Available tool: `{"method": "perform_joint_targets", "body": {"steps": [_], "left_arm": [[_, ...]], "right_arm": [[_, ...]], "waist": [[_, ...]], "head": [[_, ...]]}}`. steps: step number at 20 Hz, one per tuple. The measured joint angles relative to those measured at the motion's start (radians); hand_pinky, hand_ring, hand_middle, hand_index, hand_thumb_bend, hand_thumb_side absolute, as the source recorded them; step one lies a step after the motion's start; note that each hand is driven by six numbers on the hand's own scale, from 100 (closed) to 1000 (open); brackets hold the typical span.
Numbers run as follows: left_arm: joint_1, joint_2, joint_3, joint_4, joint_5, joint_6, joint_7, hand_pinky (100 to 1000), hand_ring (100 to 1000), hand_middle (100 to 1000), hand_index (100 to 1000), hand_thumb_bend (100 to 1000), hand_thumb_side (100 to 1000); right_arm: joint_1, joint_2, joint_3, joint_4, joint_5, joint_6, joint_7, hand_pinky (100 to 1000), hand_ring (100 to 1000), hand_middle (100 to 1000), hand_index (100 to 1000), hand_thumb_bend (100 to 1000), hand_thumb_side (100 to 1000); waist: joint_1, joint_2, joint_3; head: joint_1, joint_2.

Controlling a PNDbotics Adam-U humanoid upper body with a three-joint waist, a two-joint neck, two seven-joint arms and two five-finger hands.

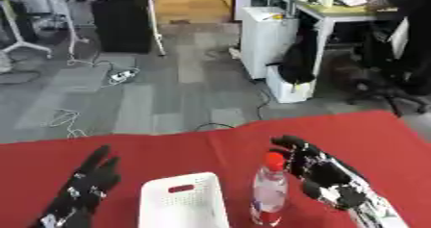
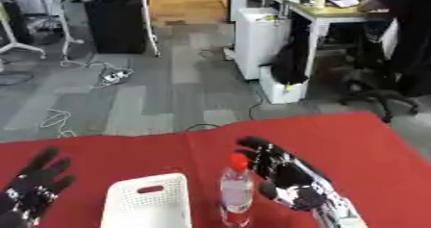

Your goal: Pick up objects on the table and place them in the box.

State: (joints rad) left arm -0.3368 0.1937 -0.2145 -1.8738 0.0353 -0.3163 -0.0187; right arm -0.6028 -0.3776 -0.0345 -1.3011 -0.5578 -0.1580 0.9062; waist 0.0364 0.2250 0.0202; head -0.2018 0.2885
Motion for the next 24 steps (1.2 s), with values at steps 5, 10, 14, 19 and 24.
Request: {"method": "perform_joint_targets", "body": {"steps": [5, 10, 14, 19, 24], "left_arm": [[0.0, 0.0, 0.0, 0.0, 0.0, 0.0, 0.0, 940, 1000, 1000, 886, 100, 823], [0.0, 0.0, 0.0, 0.0, 0.0, 0.001, -0.001, 940, 1000, 1000, 887, 100, 824], [0.0, 0.0, 0.0, 0.0, 0.0, 0.001, -0.002, 941, 1000, 1000, 887, 100, 824], [0.0, 0.0, 0.0, 0.0, 0.0, 0.001, -0.004, 942, 1000, 1000, 887, 100, 824], [0.0, 0.0, -0.001, 0.0, 0.0, 0.0, -0.009, 942, 1000, 1000, 887, 100, 824]], "right_arm": [[0.003, 0.0, 0.016, 0.007, 0.017, -0.002, 0.0, 1000, 1000, 1000, 1000, 498, 183], [0.003, 0.0, 0.023, 0.011, 0.027, -0.01, -0.001, 1000, 1000, 1000, 1000, 513, 215], [0.003, 0.0, 0.024, 0.016, 0.036, -0.016, -0.003, 1000, 1000, 1000, 1000, 529, 264], [0.0, -0.001, 0.023, 0.022, 0.041, -0.03, -0.006, 1000, 1000, 1000, 1000, 567, 316], [-0.041, -0.015, 0.024, 0.035, 0.049, -0.049, -0.013, 1000, 1000, 1000, 1000, 590, 316]], "waist": [[0.0, 0.001, 0.002], [-0.001, 0.002, 0.003], [-0.001, 0.003, 0.006], [-0.001, 0.005, 0.007], [-0.001, 0.005, 0.013]], "head": [[0.0, 0.0], [0.0, 0.0], [0.0, 0.0], [0.0, 0.0], [-0.004, -0.007]]}}
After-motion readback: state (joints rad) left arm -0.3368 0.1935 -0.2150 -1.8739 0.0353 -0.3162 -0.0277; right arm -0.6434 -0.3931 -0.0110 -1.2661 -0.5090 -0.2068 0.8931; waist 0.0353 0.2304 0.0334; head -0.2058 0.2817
